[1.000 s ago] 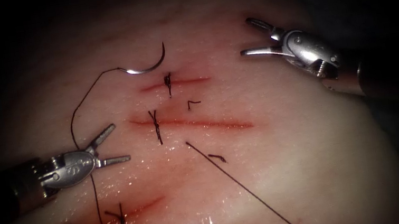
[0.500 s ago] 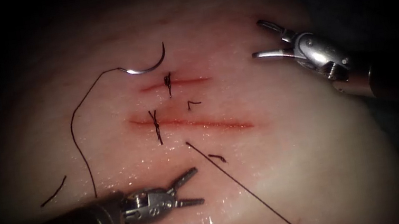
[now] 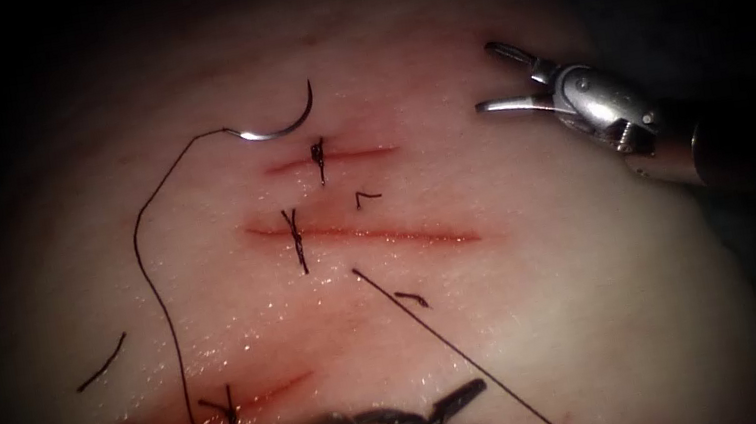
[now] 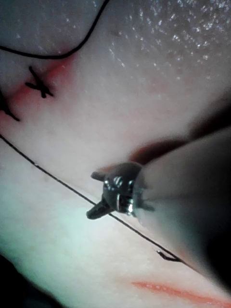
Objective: Wound Closure
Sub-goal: Grasp a long length of suture with the left grasper.
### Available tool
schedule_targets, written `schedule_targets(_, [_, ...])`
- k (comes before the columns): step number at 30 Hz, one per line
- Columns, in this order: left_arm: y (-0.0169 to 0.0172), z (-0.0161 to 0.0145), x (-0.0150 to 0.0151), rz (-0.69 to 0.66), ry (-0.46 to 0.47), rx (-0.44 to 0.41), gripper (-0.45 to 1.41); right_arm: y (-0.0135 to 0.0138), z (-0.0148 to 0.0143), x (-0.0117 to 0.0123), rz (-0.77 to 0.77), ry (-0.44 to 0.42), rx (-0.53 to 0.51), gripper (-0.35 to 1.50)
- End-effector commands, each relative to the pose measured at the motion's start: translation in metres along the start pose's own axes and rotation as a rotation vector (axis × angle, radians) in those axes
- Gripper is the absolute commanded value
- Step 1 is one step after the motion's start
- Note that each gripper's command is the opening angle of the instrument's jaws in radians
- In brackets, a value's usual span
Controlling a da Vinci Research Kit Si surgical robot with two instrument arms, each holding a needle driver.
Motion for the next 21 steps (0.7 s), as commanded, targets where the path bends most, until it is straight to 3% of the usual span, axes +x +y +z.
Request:
schedule_targets(1, [0.0003,0.001,0.0,0.016,0.001,0.002,0.17,0.0002,0.0011,-0.0002,-0.001,0.004,0.001,1.33])
schedule_targets(21, [0.0015,0.0052,0.0061,0.105,0.1,0.05,0.09,-0.0001,0.0012,-0.0006,-0.007,-0.002,0.004,1.31])
